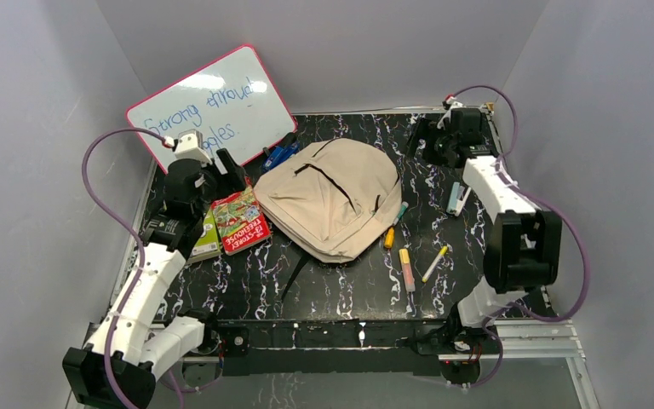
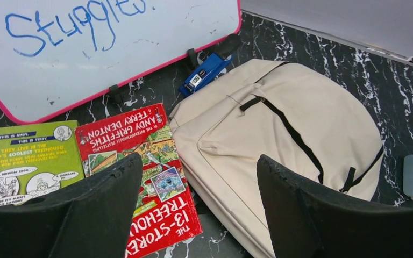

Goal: Pack the student bag
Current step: Pick up the student bag at the center of the board.

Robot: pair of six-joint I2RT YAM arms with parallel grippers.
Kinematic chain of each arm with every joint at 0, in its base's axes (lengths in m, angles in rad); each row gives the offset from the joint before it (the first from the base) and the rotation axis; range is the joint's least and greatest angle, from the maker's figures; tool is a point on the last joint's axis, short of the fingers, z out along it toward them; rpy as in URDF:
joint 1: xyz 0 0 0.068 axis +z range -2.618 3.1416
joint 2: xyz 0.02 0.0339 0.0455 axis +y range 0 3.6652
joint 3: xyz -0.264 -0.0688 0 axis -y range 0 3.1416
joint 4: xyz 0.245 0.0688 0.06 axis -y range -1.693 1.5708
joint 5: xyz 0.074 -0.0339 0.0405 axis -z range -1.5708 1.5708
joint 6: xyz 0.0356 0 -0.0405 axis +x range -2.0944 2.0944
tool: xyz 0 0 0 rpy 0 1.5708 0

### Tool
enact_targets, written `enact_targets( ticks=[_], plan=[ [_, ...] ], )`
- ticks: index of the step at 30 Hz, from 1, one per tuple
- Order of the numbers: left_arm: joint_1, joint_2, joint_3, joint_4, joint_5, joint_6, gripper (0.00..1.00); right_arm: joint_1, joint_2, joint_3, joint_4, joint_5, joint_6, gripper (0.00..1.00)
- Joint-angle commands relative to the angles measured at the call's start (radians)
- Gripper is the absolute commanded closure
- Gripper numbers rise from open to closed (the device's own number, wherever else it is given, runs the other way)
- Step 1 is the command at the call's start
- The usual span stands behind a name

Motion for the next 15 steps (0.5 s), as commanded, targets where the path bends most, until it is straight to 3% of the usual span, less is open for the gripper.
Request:
enact_targets(
  ticks=[1,9,15],
  plan=[
    [0.011,-0.057,-0.057,0.061,0.043,0.052,0.25,-0.003,0.149,0.177,-0.054,-0.174,-0.09,0.01],
    [0.027,0.006,-0.05,0.039,0.145,0.058,0.24,-0.001,0.416,0.386,-0.125,-0.277,-0.205,0.01],
    [0.053,0.036,-0.049,0.046,0.215,0.051,0.24,0.009,0.571,0.491,-0.178,-0.467,-0.243,0.01]
  ],
)
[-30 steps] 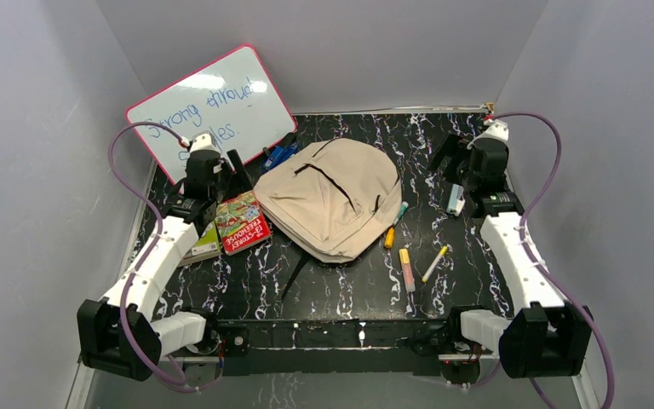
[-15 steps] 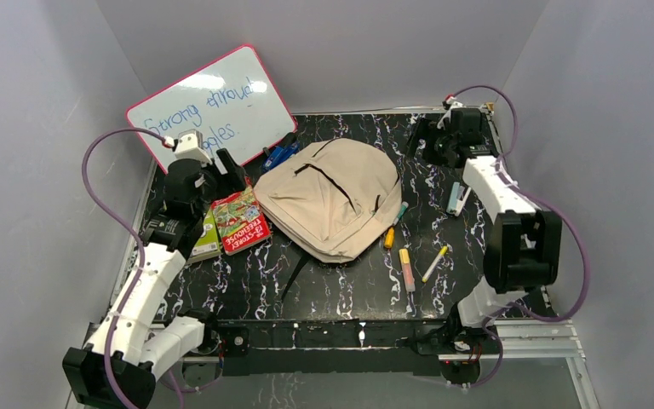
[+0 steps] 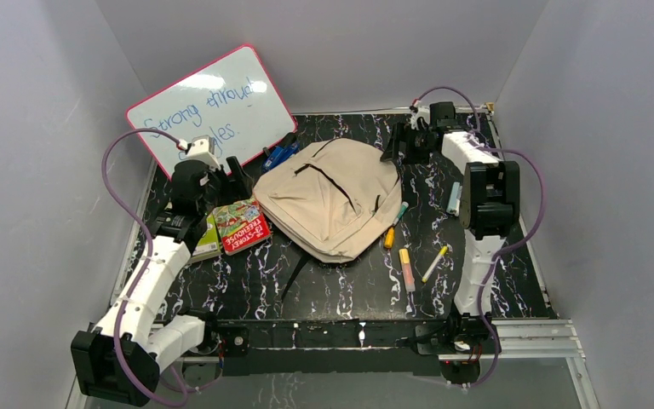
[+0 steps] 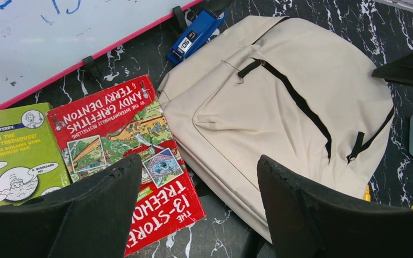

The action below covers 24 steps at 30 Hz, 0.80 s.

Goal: Pack the student bag
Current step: Pick up the student bag at the center of the board.

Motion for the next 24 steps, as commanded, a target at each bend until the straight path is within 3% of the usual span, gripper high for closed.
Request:
enact_targets(
  ticks=[1,7,10,13,18,24],
  plan=[
    [0.022,0.0,0.017,0.011,0.069,0.005,0.24,0.017,0.068,0.092,-0.048,-0.171,-0.059,0.01],
    [0.038,0.017,0.019,0.008,0.079,-0.006,0.24,0.047,0.127,0.088,-0.041,-0.207,-0.061,0.01],
    [0.042,0.026,0.02,0.008,0.093,-0.009,0.24,0.052,0.147,0.087,-0.033,-0.225,-0.057,0.07],
    [0.043,0.03,0.021,0.009,0.104,-0.009,0.24,0.054,0.16,0.09,-0.022,-0.258,-0.051,0.18],
    [0.048,0.03,0.024,0.0,0.099,-0.002,0.24,0.054,0.166,0.097,0.01,-0.325,-0.026,0.49],
    [0.054,0.043,0.031,-0.012,0.093,-0.003,0.24,0.054,0.075,0.093,0.029,-0.276,-0.013,0.73]
  ],
)
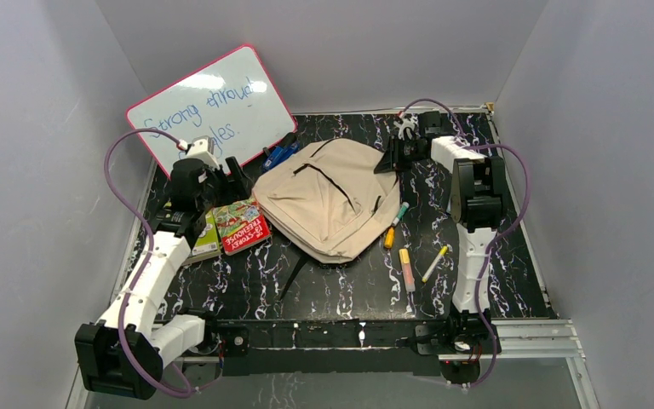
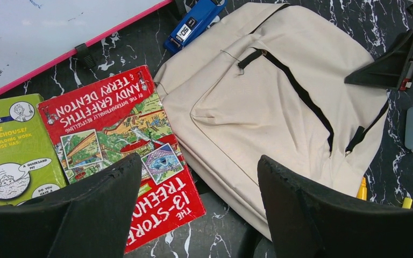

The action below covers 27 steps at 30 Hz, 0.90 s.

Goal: Pack the student bag
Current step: Pick up the student bag at the center of the board.

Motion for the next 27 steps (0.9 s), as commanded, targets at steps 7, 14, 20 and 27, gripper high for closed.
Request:
enact_targets(
  ticks=[7,14,20,27],
  plan=[
    [0.016,0.019,0.039,-0.014,0.019,-0.009,0.25,0.015,-0.305,-0.018,0.093,0.091,0.028,0.96],
    [0.019,0.026,0.044,-0.007,0.041,-0.022,0.26,0.015,-0.538,-0.154,0.235,0.157,0.045,1.0],
    [0.02,0.027,0.037,0.022,0.114,-0.039,0.27,0.015,-0.711,-0.352,0.442,0.103,0.004,1.0],
    [0.02,0.005,0.026,0.052,0.155,-0.04,0.27,0.015,-0.844,-0.478,0.602,0.024,-0.005,1.0]
  ],
)
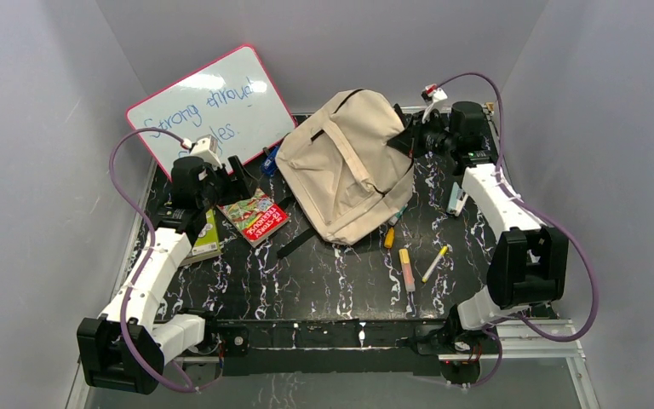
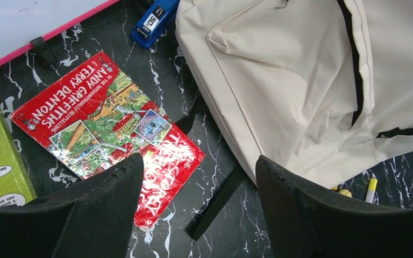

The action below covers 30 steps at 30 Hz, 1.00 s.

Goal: Pack the student bag
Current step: Pick up the student bag at the center of the board, then adjust the book at the center of the board.

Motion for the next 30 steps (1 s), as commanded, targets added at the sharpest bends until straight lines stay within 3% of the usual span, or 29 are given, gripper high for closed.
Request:
enact_targets(
  ticks=[1,7,13,20,26,30],
  plan=[
    [0.007,-0.029,0.018,0.046,0.055,-0.001,0.27,-0.004,-0.12,-0.025,0.254,-0.08,-0.013,1.0],
    [0.007,-0.029,0.015,0.07,0.114,-0.002,0.28,-0.003,-0.174,-0.037,0.251,-0.003,0.036,1.0],
    [0.007,-0.004,0.023,0.074,0.132,-0.032,0.3,-0.004,-0.271,-0.146,0.253,0.313,0.287,1.0],
    [-0.017,0.046,-0.014,0.113,0.127,-0.178,0.32,-0.004,-0.397,-0.258,0.176,0.659,0.444,1.0],
    [-0.096,0.061,-0.047,0.139,0.05,-0.186,0.32,-0.004,-0.433,-0.297,0.146,0.716,0.521,1.0],
    [-0.126,0.112,-0.048,0.179,-0.03,-0.204,0.32,-0.004,-0.424,-0.247,0.152,0.606,0.495,1.0]
  ],
)
